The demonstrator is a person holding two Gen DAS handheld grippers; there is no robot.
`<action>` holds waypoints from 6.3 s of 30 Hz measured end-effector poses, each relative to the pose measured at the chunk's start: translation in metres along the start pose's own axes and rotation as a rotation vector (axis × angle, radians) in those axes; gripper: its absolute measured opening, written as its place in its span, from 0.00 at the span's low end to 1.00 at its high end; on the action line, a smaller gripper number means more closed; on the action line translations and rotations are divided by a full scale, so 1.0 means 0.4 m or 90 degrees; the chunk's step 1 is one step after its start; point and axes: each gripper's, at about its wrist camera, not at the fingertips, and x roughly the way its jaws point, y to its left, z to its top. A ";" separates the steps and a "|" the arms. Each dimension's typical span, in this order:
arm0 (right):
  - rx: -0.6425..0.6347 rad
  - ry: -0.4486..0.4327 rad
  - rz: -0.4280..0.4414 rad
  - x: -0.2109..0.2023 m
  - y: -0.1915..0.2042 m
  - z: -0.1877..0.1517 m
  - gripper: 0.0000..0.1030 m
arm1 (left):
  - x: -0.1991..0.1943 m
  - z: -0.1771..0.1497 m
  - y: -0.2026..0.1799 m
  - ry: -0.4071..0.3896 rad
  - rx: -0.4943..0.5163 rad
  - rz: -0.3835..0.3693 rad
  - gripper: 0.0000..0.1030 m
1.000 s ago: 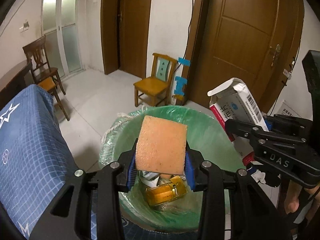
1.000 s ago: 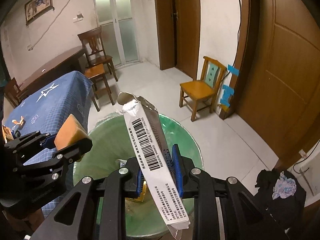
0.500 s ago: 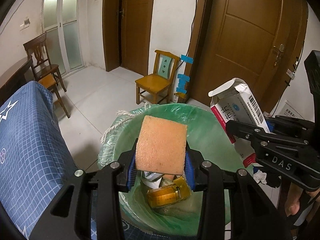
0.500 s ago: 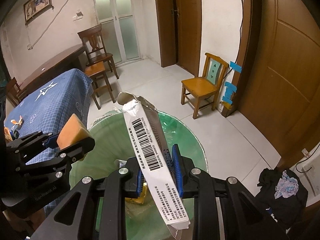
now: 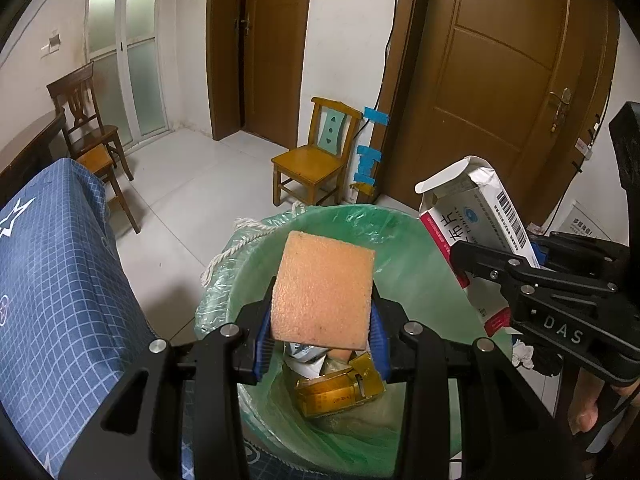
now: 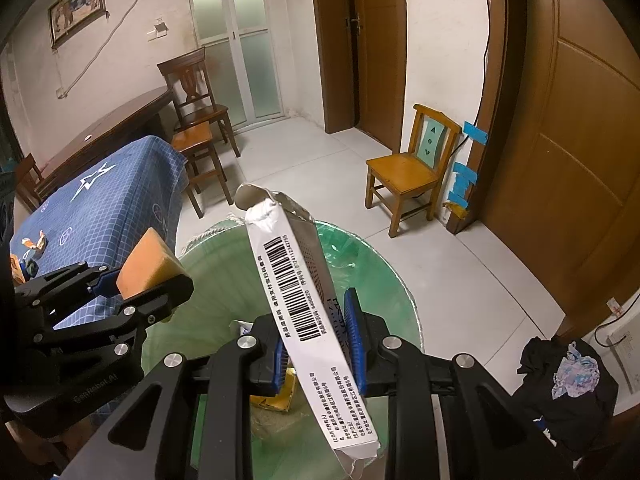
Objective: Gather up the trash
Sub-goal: 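Open both tools to drop the sponge and carton into the bin, then swing both tools back toward the trash on the table, then grasp the red lantern-printed box with the left tool while the right tool grasps the orange paper bag, then carry the red box and orange paper bag in both tools over the bin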
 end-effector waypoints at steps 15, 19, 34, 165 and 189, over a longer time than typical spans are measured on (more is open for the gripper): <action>0.010 -0.011 0.007 0.008 0.019 -0.008 0.38 | 0.004 -0.004 0.000 -0.002 0.001 0.013 0.55; 0.020 -0.026 0.006 -0.007 0.013 -0.015 0.52 | 0.004 -0.009 0.007 -0.002 0.000 0.019 0.64; 0.047 -0.056 0.006 -0.057 -0.014 -0.030 0.74 | 0.000 -0.012 -0.006 0.001 0.010 0.026 0.92; -0.212 -0.344 0.159 -0.527 0.891 -0.155 0.17 | -0.795 -0.327 0.531 -0.231 -0.201 0.244 0.52; -0.105 -0.325 -0.025 -0.534 0.288 -0.082 0.17 | -0.522 -0.093 0.234 -0.206 -0.082 0.099 0.52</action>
